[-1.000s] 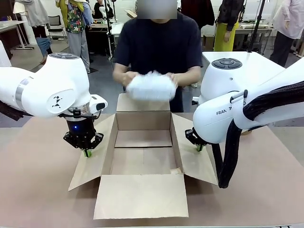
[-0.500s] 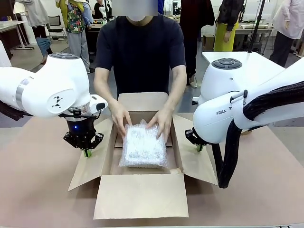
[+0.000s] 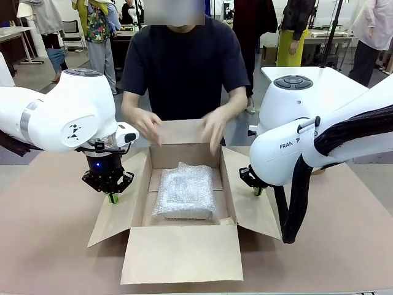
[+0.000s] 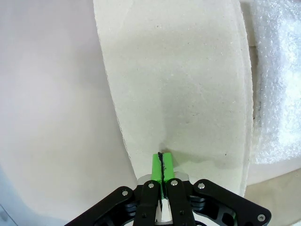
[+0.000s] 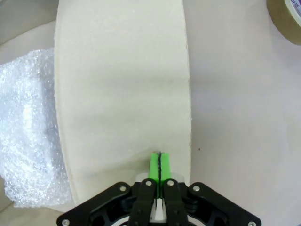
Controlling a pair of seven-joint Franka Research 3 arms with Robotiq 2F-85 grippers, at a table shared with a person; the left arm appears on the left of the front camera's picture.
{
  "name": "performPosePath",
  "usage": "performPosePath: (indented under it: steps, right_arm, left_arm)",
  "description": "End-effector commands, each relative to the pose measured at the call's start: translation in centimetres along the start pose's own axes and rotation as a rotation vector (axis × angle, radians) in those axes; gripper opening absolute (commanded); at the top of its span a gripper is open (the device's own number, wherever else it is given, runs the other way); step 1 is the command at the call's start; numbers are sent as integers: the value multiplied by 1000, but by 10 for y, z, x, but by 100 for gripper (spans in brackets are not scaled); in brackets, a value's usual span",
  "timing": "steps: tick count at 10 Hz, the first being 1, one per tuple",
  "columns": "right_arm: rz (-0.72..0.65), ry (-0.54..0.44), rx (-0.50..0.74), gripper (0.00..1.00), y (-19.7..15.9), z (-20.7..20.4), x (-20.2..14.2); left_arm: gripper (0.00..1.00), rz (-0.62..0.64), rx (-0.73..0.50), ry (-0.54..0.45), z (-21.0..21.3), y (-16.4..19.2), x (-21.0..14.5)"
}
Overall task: Wrap the clocks to prevent damage.
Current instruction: Once the human has placed the objects inside and stepped back, release both hands from the side flaps of the Package Box.
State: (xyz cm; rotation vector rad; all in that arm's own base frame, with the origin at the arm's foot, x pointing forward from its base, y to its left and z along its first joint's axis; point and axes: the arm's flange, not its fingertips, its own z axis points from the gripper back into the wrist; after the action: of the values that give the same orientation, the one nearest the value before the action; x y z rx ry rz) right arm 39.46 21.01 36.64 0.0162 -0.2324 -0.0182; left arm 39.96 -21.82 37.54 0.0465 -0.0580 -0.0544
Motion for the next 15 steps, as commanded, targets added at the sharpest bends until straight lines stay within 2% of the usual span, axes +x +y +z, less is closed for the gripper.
performPosePath:
  steps: [1,10,11,13,14,15]
  right_arm:
    - [-11,5,-8,1,2,-2,-2]
    - [0,0,0,1,0,0,0]
    - [152,20,-37,1,-5,20,-2]
    - [220,1,-125,1,-32,85,-5]
    - [310,22,-155,1,-49,115,-11]
    - [314,38,-168,1,-69,141,-14]
  left_arm:
    - [0,-10,22,-2,1,1,1]
    - [0,0,0,0,0,0,0]
    - [0,-92,18,-54,24,11,-2]
    - [0,-318,94,-109,75,34,-10]
    - [0,-382,79,-119,98,49,-15]
    - [0,-464,90,-128,116,63,-22]
